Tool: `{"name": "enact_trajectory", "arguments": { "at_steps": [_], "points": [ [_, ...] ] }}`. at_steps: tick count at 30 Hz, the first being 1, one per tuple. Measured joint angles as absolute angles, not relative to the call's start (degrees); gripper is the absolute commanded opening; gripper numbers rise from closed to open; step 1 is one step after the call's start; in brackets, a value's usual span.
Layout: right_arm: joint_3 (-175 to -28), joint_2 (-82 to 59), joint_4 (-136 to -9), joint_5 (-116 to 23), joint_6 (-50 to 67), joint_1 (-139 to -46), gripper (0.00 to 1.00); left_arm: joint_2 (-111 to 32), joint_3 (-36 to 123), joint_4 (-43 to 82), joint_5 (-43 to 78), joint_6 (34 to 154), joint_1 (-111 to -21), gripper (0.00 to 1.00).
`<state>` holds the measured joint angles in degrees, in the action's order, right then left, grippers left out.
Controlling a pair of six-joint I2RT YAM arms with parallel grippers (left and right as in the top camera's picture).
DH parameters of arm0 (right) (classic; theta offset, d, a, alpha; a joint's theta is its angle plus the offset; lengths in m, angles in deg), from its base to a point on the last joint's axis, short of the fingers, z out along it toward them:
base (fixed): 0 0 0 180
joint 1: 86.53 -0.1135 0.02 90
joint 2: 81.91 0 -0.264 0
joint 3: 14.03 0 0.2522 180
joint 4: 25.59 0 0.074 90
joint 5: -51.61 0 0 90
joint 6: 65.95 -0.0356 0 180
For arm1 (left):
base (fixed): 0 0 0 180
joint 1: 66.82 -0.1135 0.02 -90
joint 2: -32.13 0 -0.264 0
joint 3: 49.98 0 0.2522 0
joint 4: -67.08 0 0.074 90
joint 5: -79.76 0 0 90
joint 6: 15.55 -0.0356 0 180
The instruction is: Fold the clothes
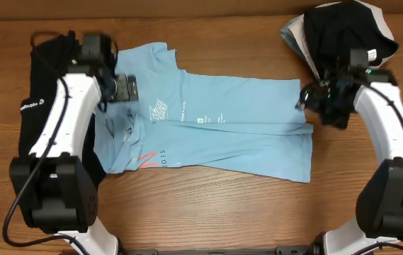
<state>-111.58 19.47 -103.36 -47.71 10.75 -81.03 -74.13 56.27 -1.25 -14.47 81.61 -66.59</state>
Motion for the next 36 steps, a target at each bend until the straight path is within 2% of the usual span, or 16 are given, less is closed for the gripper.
{"name": "enact_trajectory", "arguments": {
  "at_steps": [3, 8, 15, 22, 31, 36],
  "points": [
    [-119.98, 19.47, -106.73, -48.08, 12.42, -81.54, 0.89, -74.13, 66.39, -2.67, -10.91, 78.88, -66.59, 1.00],
    [-126.84, 19.47, -105.39, -47.49, 13.84, -84.55, 0.84, -75.86, 77.41, -2.15, -5.00, 75.66, -66.56, 1.00],
    [-127.21, 19.51, -100.78, -47.12, 14.27, -88.62, 0.83, -93.30, 94.35, 0.11, -0.35, 72.08, -66.04, 1.00],
    [-127.21, 19.53, -101.48, -46.64, 14.47, -89.25, 0.83, -106.67, 97.19, 5.07, 0.33, 70.73, -65.30, 1.00],
    [-127.21, 19.62, -104.04, -46.03, 14.71, -89.51, 0.83, -112.66, 98.17, 12.80, 0.96, 69.50, -64.51, 1.00],
    [-127.21, 19.64, -104.59, -45.83, 14.64, -89.91, 0.82, -115.59, 98.30, 14.42, 0.96, 69.57, -63.88, 0.93]
  ]
}}
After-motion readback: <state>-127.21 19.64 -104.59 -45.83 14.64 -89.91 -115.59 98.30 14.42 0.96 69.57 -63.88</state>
